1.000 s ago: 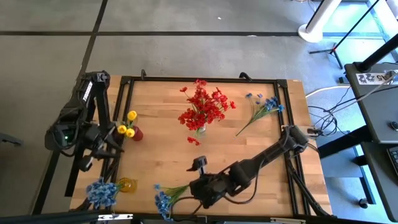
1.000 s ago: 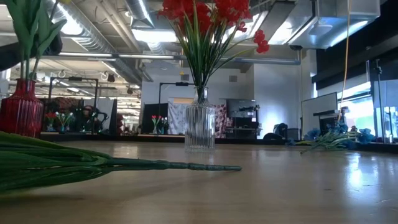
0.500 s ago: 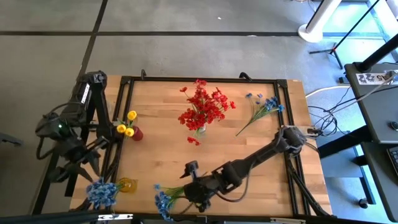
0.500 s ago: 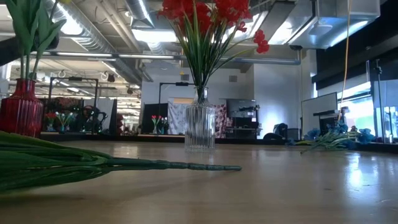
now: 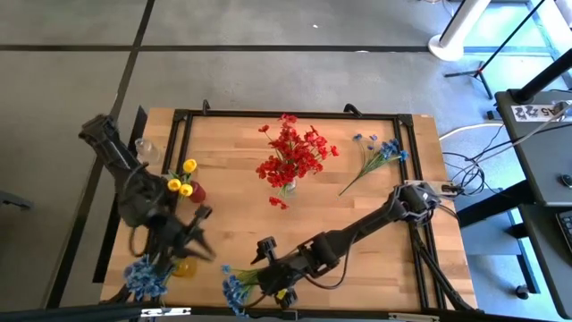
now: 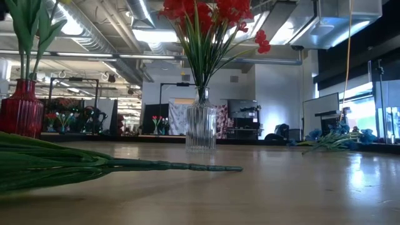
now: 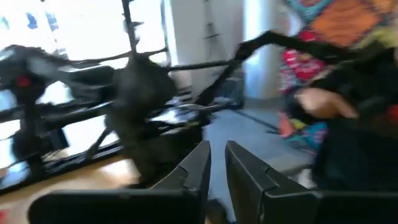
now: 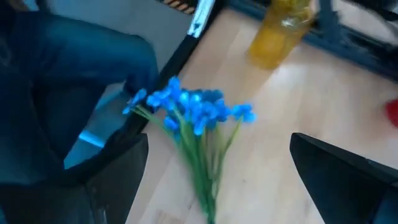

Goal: Sort flowers into vase by color
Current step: Put the bottom blue flower into the yellow vase

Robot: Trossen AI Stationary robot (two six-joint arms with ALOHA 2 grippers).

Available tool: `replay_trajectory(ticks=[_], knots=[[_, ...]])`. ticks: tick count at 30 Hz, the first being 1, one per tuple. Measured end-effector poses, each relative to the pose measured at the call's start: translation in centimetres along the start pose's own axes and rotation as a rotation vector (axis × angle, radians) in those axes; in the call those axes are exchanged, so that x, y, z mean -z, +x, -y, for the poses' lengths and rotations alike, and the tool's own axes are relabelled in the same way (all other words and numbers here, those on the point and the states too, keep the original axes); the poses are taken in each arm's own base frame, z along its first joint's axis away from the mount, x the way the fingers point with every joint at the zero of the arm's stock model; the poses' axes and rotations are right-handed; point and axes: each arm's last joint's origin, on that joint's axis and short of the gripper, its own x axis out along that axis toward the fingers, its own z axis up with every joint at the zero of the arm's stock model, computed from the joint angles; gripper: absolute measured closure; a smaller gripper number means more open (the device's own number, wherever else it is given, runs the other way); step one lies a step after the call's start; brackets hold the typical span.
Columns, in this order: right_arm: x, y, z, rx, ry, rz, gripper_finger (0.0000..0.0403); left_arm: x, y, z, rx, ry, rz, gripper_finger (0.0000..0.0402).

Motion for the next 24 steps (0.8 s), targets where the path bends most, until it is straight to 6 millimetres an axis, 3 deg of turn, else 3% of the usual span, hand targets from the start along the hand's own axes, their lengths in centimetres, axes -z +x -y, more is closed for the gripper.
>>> replay_trajectory(ticks=[4, 7, 10, 19, 24], knots=[[1.2, 2.0, -0.4, -0.031, -0.001, -0.042, 0.0013, -0.6, 0.0, -2.0, -0.09, -0.034, 0.04, 0.0367], [2.3, 3.4, -0.3, -0.087, 0.032, -0.078, 0.0013, -1.0, -0.6, -2.3, -0.092, -0.076, 0.066, 0.0372], [3.1, 4.5, -0.1, -0.129, 0.064, -0.105, 0.0013, -1.0, -0.8, -1.8, -0.068, -0.083, 0.068, 0.0373], [7.6, 9.1, -0.9, -0.038, 0.106, -0.276, 0.0014, -0.7, 0.1, 0.5, 0.019, -0.089, 0.081, 0.0375], [8.6, 10.2, -1.1, -0.033, 0.213, -0.309, 0.0054, -0.3, 0.8, 1.4, 0.045, -0.082, 0.067, 0.0375]])
